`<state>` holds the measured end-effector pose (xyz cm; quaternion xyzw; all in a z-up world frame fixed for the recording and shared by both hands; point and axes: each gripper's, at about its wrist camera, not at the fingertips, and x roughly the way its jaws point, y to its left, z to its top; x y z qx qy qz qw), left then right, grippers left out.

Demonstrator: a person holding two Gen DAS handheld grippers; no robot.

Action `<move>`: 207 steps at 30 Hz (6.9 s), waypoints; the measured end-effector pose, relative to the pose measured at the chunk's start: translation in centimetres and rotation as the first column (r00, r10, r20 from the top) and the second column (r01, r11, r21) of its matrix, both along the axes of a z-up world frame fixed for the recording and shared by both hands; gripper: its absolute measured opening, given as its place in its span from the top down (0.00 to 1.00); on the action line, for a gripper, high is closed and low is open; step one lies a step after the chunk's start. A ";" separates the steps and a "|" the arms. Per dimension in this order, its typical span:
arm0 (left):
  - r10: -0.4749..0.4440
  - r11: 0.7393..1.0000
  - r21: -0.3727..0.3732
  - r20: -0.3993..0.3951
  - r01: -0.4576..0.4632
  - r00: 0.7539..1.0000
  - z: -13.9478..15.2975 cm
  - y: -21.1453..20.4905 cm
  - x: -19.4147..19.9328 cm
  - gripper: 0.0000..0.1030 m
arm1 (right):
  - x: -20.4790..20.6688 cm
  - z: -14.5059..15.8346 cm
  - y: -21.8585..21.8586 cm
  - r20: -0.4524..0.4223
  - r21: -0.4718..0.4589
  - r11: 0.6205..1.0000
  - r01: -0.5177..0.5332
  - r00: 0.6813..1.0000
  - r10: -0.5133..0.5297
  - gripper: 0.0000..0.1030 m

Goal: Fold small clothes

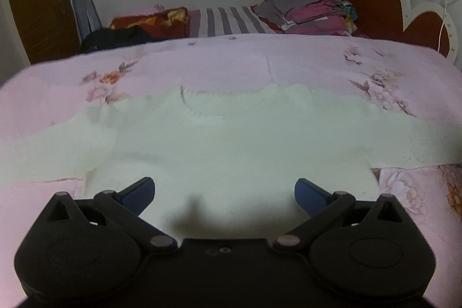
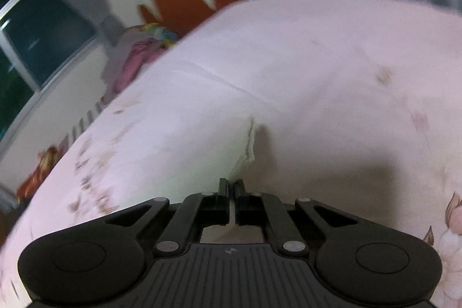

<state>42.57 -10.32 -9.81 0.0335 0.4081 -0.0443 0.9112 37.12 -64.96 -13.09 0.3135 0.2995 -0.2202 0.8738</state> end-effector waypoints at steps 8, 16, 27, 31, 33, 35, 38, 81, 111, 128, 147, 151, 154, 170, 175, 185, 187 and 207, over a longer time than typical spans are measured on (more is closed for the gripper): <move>-0.016 0.998 -0.054 -0.029 0.014 0.999 -0.9 7.3 1.0 0.00 | 3.2 5.1 14.3 0.036 -0.124 0.963 -0.238 0.969 0.244 0.98; 0.007 0.998 -0.059 -0.061 -0.011 0.998 -1.4 15.4 0.9 0.00 | 8.1 4.0 32.3 -0.004 -0.160 0.855 -0.493 0.866 0.499 0.98; 0.052 0.993 -0.102 -0.050 -0.057 0.997 -1.2 21.1 0.2 0.00 | 11.0 0.1 43.3 -0.069 -0.129 0.712 -0.690 0.723 0.688 0.98; 0.058 0.991 -0.113 -0.062 -0.065 0.996 -1.3 21.3 0.5 0.00 | 11.8 -1.6 45.8 -0.101 -0.095 0.660 -0.745 0.667 0.739 0.94; 0.060 0.991 -0.112 -0.064 -0.067 0.996 -1.3 20.9 0.9 0.00 | 12.0 -1.7 46.6 -0.127 -0.113 0.648 -0.753 0.658 0.742 0.59; 0.053 0.991 -0.122 -0.059 -0.060 0.997 -1.2 20.2 1.2 0.00 | 11.3 -1.1 46.4 -0.085 -0.149 0.660 -0.736 0.675 0.733 0.24; 0.024 0.981 -0.192 -0.046 -0.033 0.999 -1.2 18.4 2.3 0.01 | 9.9 -0.1 44.5 -0.056 -0.169 0.679 -0.715 0.695 0.717 0.27; 0.031 0.905 -0.423 -0.047 -0.048 0.998 -4.2 17.5 7.7 0.97 | 6.1 -2.7 28.3 -0.119 0.003 0.864 -0.503 0.858 0.500 0.64; -0.185 0.955 -0.233 0.019 0.185 0.982 -5.5 8.8 7.6 0.43 | 9.1 -1.2 33.7 -0.079 -0.014 0.715 -0.699 0.714 0.696 0.98; -0.045 0.981 -0.190 0.025 0.049 0.999 -6.5 12.4 11.4 0.43 | 16.5 -2.5 32.0 -0.091 -0.098 0.757 -0.647 0.763 0.640 1.00; -0.009 0.977 -0.213 0.091 0.028 0.996 -5.7 15.6 6.9 0.44 | 10.0 -2.0 29.7 -0.178 -0.143 0.750 -0.646 0.762 0.623 1.00; -0.016 0.972 -0.233 0.063 0.030 0.998 -6.1 15.0 6.4 0.43 | 8.2 -1.2 30.6 -0.139 -0.137 0.761 -0.634 0.773 0.619 1.00; -0.028 0.978 -0.207 0.049 0.038 0.998 -6.3 14.7 6.3 0.43 | 8.5 -1.8 31.3 -0.183 -0.107 0.774 -0.624 0.777 0.602 1.00; 0.486 0.847 -0.269 0.042 -0.459 0.873 -5.0 38.2 -0.6 0.39 | 5.2 0.1 32.8 -0.126 -0.086 0.838 -0.539 0.840 0.528 1.00; 0.687 0.620 -0.499 -0.026 -0.605 0.726 -6.2 47.0 -2.7 0.49 | 5.5 -0.2 33.7 -0.102 -0.068 0.858 -0.508 0.859 0.501 0.43; 0.734 0.481 -0.649 -0.069 -0.590 0.675 -7.8 51.6 -0.9 0.73 | 6.2 0.6 34.8 -0.077 -0.069 0.889 -0.453 0.891 0.448 0.54; 0.698 0.506 -0.653 -0.074 -0.564 0.712 -8.2 51.3 -0.5 0.97 | 6.1 0.7 34.8 -0.078 -0.065 0.889 -0.453 0.891 0.448 0.54; 0.000 0.858 -0.512 0.088 0.045 0.996 -3.0 19.3 9.8 0.97 | 3.9 0.2 32.7 -0.036 -0.019 0.888 -0.459 0.888 0.458 0.54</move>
